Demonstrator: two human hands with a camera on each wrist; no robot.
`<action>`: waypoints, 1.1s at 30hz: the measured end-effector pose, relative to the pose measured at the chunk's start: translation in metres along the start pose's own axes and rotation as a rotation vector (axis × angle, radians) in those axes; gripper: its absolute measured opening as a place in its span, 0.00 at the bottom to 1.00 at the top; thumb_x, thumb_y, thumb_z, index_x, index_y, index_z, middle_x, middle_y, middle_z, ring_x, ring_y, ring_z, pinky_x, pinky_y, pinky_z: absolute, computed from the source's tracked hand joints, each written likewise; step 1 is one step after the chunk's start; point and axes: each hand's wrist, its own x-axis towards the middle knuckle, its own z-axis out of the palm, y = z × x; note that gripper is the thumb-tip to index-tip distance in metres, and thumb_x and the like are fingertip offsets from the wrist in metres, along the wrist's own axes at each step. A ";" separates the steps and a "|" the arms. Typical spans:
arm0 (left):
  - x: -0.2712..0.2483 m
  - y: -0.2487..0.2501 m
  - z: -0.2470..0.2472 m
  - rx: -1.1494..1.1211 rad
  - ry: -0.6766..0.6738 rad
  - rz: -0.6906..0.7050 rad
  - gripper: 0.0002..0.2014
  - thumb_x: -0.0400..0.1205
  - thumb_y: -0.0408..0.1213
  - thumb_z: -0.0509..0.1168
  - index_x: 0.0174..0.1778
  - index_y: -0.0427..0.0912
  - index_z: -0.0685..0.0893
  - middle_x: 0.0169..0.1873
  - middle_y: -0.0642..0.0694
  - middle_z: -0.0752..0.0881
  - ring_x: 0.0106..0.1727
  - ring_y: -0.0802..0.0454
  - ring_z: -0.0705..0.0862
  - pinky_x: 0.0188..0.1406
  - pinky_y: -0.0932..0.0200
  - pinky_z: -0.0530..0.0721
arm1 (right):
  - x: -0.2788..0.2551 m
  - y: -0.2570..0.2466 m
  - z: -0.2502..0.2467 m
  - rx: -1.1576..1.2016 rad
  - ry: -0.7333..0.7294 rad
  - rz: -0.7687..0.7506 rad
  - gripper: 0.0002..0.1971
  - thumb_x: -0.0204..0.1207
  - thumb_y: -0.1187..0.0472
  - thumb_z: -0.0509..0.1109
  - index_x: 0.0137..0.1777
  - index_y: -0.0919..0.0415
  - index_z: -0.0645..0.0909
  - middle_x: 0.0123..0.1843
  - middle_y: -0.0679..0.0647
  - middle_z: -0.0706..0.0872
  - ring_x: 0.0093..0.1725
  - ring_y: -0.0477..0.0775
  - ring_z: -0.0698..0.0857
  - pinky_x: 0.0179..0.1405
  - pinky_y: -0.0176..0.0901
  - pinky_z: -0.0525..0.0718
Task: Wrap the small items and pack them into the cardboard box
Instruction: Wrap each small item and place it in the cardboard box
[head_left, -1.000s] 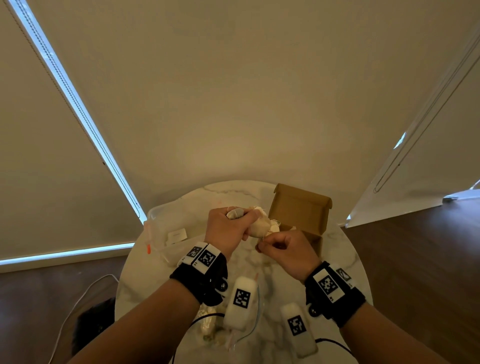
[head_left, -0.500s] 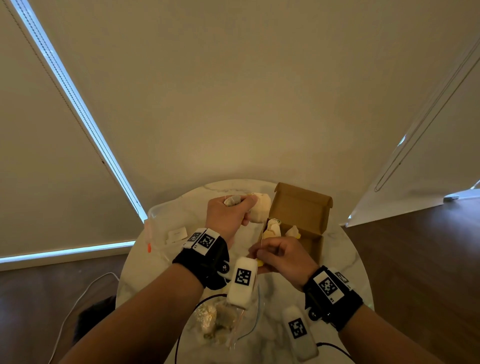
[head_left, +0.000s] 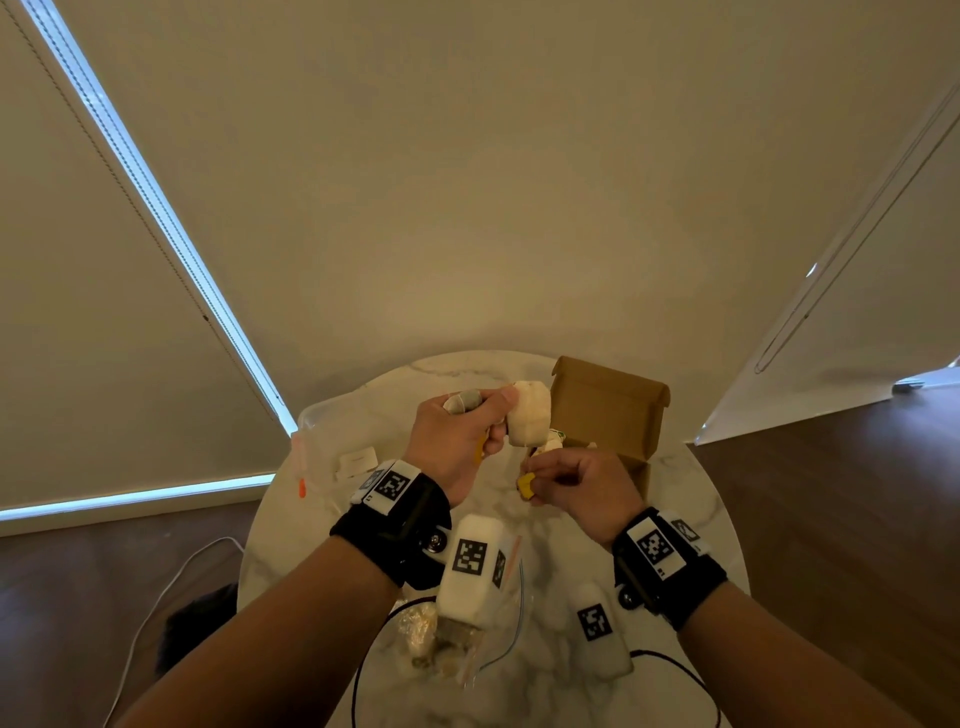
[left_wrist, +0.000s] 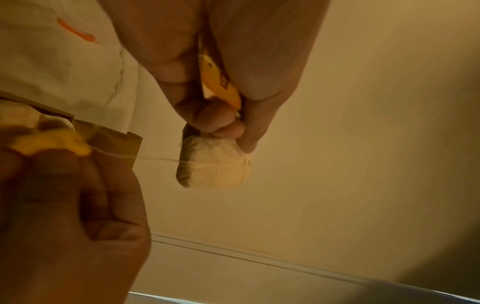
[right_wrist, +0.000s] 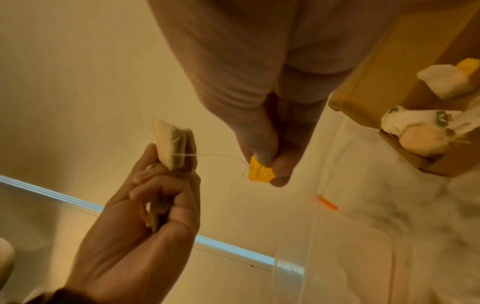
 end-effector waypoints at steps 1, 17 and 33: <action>-0.001 -0.001 -0.001 0.003 -0.002 -0.004 0.14 0.79 0.32 0.72 0.49 0.20 0.84 0.22 0.44 0.76 0.24 0.52 0.71 0.21 0.62 0.71 | 0.002 -0.002 -0.004 -0.022 0.036 -0.004 0.10 0.73 0.75 0.73 0.46 0.60 0.89 0.36 0.52 0.92 0.35 0.46 0.90 0.41 0.36 0.87; -0.016 -0.020 -0.005 0.121 0.010 -0.058 0.09 0.77 0.29 0.73 0.42 0.23 0.86 0.19 0.44 0.75 0.21 0.51 0.70 0.20 0.62 0.68 | 0.000 -0.039 -0.023 -0.189 0.237 -0.355 0.06 0.74 0.64 0.75 0.48 0.56 0.92 0.43 0.45 0.92 0.45 0.41 0.90 0.47 0.34 0.86; -0.016 -0.020 -0.002 0.146 0.046 -0.032 0.07 0.76 0.28 0.73 0.40 0.25 0.87 0.20 0.42 0.77 0.20 0.52 0.72 0.19 0.62 0.69 | 0.000 -0.047 -0.021 -0.239 0.189 -0.470 0.05 0.71 0.65 0.77 0.44 0.54 0.91 0.38 0.50 0.89 0.36 0.49 0.86 0.37 0.46 0.86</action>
